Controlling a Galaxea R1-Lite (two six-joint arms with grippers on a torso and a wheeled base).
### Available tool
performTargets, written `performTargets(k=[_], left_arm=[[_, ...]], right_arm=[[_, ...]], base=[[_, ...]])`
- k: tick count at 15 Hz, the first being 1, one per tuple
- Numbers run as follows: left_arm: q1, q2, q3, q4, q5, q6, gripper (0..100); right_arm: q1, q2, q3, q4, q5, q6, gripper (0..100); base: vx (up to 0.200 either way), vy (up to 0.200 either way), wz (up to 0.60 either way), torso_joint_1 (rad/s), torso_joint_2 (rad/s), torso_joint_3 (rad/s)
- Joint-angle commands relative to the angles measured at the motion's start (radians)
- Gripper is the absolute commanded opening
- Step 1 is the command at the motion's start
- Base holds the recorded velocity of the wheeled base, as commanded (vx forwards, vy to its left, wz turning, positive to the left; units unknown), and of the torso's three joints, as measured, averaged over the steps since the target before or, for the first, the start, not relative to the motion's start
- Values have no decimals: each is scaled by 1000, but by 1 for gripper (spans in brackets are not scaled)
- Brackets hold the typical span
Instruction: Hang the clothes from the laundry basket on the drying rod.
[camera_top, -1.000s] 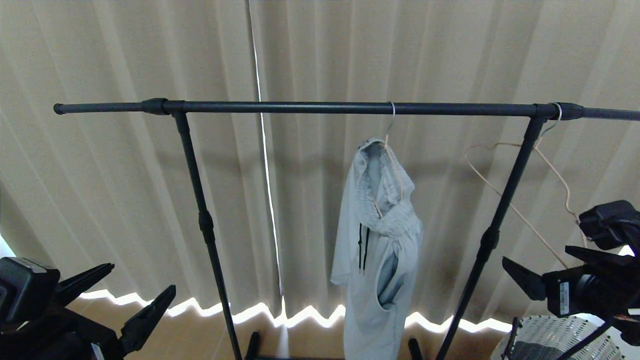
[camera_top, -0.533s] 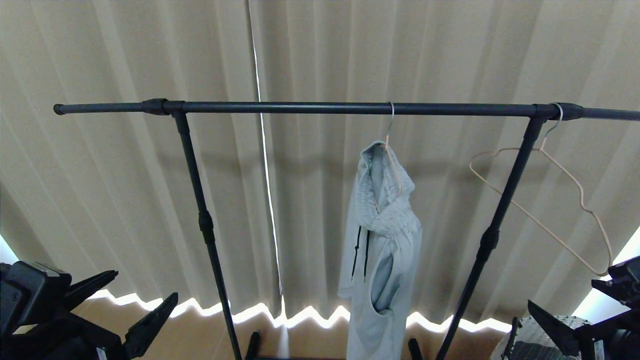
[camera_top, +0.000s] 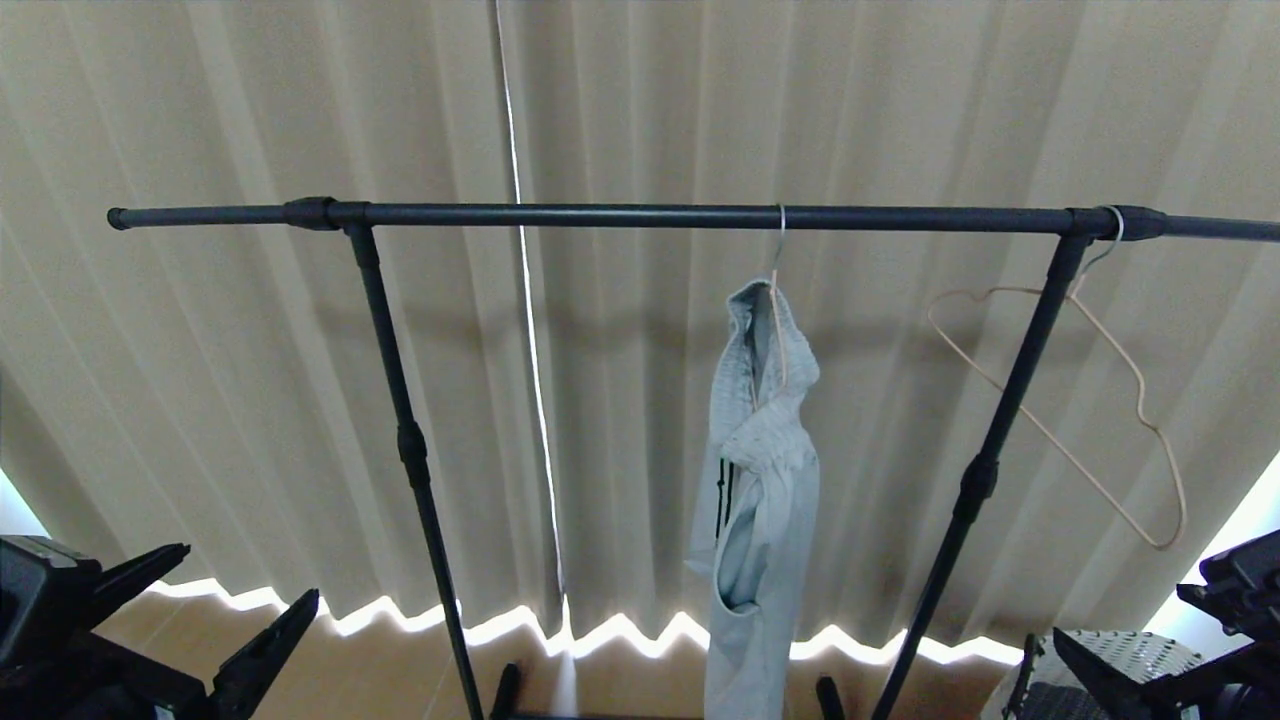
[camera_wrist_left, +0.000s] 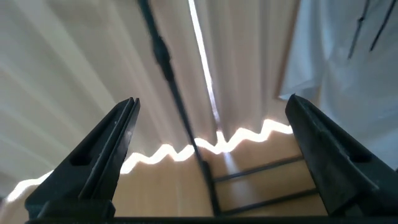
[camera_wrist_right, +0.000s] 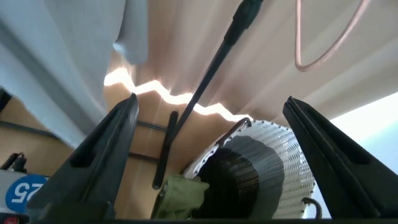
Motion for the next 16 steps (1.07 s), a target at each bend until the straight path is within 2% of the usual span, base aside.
performTargets(k=[1,3,4,6,16], left_arm=[[26,-124,-9,101,0,6,100],[26,-207,-80,274,-3,-4,100],[25,-233,-114,403,-5,-24,100],[17,-230,-143,505,-6,-48,100],[-3,-217,-149,505,-3,-42,100]], right_arm=[[0,23,7,1,0,1,100],[0,29,15,6,0,-1,100],[-4,44,21,3,-1,-1,100],[-26,52,24,1,-1,-1,100],[-27,49,38,-4,-4,-2,100]], base=[[0,0,0,0,0,0],[0,0,0,0,0,0],[0,0,0,0,0,0],[0,0,0,0,0,0],[0,0,0,0,0,0]])
